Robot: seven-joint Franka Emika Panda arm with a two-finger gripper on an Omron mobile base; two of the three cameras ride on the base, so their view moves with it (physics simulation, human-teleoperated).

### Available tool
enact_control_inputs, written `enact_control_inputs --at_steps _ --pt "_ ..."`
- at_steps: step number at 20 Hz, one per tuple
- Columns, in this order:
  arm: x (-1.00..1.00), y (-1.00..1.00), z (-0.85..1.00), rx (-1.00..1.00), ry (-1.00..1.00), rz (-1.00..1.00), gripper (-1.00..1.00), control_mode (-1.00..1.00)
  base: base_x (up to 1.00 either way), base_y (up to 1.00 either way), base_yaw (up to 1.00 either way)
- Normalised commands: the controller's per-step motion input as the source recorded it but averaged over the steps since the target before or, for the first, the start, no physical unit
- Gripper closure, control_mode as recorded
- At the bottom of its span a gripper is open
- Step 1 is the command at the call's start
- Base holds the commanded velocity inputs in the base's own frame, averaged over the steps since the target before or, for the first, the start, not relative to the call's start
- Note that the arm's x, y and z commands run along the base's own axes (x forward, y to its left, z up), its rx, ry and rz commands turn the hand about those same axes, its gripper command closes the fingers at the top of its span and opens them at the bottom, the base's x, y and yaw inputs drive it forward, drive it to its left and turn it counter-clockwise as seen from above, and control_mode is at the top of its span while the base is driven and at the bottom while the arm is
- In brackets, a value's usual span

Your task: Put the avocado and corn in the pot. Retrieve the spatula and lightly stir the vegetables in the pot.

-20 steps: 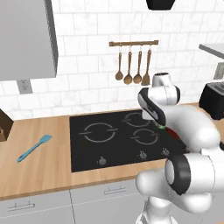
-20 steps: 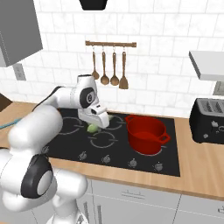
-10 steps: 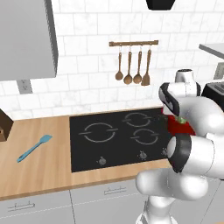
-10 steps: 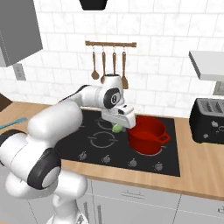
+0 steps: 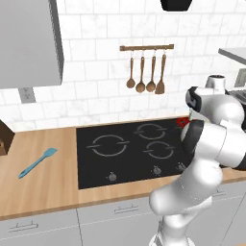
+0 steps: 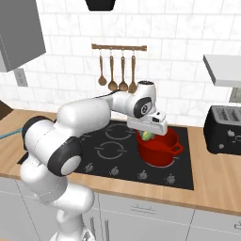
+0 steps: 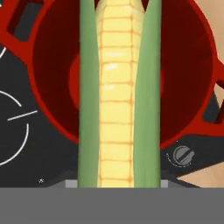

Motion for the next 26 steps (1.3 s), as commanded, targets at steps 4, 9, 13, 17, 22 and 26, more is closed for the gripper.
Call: enact_control_inputs --at_steps 4,9,13,17,22,26 --pt "0.49 0.01 -0.51 0.03 0.0 0.01 1.0 -1.0 0.0 0.0 0.0" --pt "0.34 -0.06 -0.28 0.06 0.0 0.0 1.0 -1.0 0.0 0.0 0.0" --pt "0.0 -0.17 -0.08 0.01 0.0 0.0 1.0 -1.0 0.0 0.0 0.0" --pt "-0.03 -0.07 -0.19 0.0 0.0 0.0 1.0 -1.0 0.0 0.0 0.0" --pt "0.0 -0.01 -0.26 0.0 -0.01 0.0 1.0 -1.0 0.0 0.0 0.0" --pt "-0.02 0.0 -0.25 0.0 -0.05 0.0 1.0 -1.0 0.0 0.0 0.0"
